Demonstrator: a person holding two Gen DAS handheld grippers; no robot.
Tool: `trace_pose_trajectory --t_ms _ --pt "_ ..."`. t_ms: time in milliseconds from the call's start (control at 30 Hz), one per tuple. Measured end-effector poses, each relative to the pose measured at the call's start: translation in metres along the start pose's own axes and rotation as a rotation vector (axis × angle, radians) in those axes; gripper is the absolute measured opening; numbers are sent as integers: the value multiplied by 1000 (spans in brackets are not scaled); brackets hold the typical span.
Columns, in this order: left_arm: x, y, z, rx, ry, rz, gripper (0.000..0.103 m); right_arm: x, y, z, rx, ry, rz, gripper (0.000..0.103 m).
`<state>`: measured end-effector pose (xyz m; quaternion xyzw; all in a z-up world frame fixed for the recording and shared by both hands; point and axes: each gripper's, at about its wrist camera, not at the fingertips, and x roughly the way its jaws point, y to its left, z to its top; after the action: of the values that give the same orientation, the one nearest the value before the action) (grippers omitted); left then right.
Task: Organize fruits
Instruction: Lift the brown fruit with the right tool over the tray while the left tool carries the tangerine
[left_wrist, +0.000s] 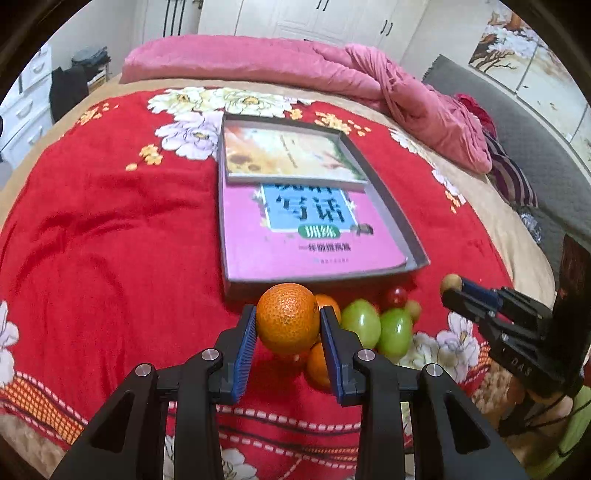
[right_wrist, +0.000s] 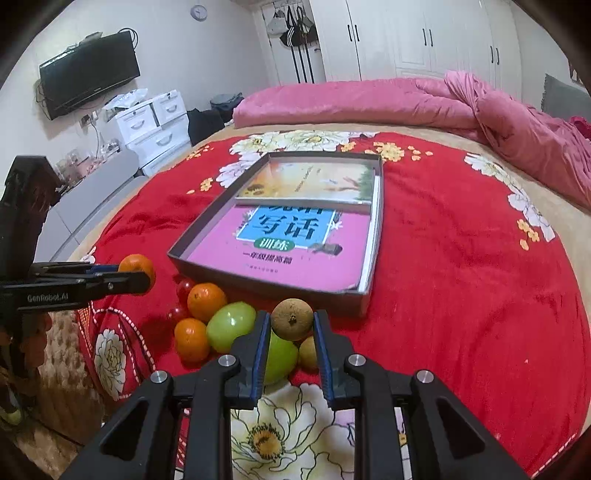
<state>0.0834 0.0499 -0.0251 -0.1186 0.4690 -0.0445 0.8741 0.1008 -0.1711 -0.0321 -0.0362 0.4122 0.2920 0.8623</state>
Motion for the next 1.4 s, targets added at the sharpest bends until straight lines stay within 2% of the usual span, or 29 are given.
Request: trace_pose_trajectory --t_ms 300,633,1033,1400 --pt "15 -5 22 -1 -18 4 35 5 -5 18 -18 -38 -12 24" --pt "40 -2 35 -8 -8 27 35 28 -14 33 -9 -31 -21 24" --pt "61 -3 45 0 9 57 35 46 -18 40 -14 8 -12 24" --pt "73 -1 42 9 27 72 35 66 -21 46 -33 60 -32 24"
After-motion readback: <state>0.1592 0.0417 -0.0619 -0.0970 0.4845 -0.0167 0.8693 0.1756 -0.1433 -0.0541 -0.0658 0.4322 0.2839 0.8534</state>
